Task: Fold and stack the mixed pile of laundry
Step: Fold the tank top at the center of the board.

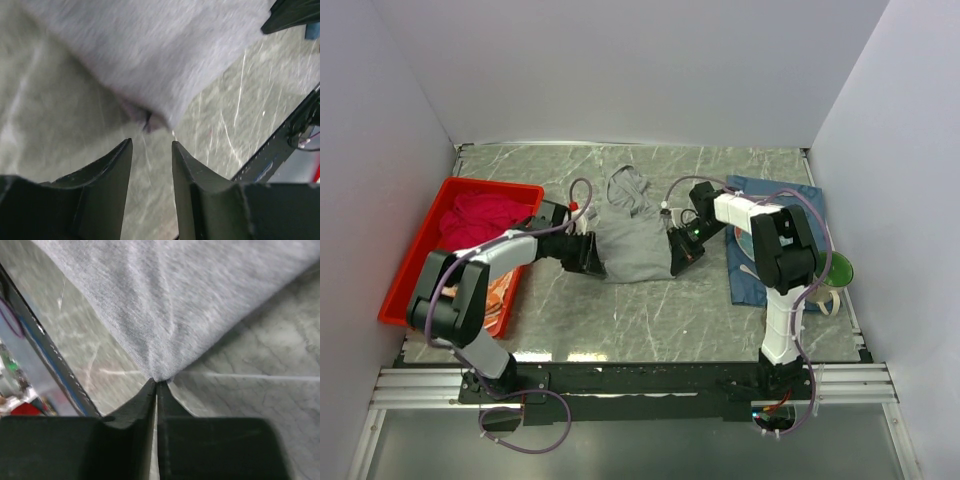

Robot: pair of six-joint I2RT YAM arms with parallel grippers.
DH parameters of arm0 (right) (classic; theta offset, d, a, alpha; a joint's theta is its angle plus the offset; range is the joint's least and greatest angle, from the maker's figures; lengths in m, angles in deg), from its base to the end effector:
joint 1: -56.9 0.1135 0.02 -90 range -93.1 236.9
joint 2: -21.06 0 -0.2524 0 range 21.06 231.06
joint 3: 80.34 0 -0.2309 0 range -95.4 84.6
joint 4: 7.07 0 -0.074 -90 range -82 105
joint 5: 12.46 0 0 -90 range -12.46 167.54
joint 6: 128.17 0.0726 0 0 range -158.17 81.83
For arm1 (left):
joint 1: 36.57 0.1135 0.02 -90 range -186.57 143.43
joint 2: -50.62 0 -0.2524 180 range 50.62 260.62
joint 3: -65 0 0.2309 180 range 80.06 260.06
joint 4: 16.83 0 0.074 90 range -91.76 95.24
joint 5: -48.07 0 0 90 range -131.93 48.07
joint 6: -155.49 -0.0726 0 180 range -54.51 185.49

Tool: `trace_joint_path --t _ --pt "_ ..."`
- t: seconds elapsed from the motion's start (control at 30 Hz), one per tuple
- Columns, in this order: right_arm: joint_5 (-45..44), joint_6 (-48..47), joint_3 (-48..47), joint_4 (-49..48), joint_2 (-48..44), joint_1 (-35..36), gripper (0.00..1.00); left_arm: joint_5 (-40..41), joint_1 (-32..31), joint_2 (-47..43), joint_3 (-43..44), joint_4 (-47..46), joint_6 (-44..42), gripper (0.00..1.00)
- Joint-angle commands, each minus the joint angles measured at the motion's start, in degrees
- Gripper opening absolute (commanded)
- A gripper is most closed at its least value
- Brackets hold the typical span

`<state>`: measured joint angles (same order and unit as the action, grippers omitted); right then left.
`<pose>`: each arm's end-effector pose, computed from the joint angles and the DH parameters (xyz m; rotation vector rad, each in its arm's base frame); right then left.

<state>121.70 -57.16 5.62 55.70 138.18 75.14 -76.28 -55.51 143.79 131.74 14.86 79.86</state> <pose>0.3229 0.1597 0.1219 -0.9476 2.6823 1.1531 0.2813 -0.1398 0.1490 0.3343 2.5990 -0.9866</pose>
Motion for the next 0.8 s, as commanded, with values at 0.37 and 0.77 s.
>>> trace_joint_path --t 0.37,0.77 --pt "7.31 -47.69 4.77 0.2 -21.47 0.13 0.89 1.22 -9.0 -33.84 -12.74 -10.38 -42.04 0.82" --pt "-3.46 -57.84 11.66 -8.68 -18.43 9.0 0.95 7.62 -19.9 -14.61 -9.93 -14.59 -52.25 0.75"
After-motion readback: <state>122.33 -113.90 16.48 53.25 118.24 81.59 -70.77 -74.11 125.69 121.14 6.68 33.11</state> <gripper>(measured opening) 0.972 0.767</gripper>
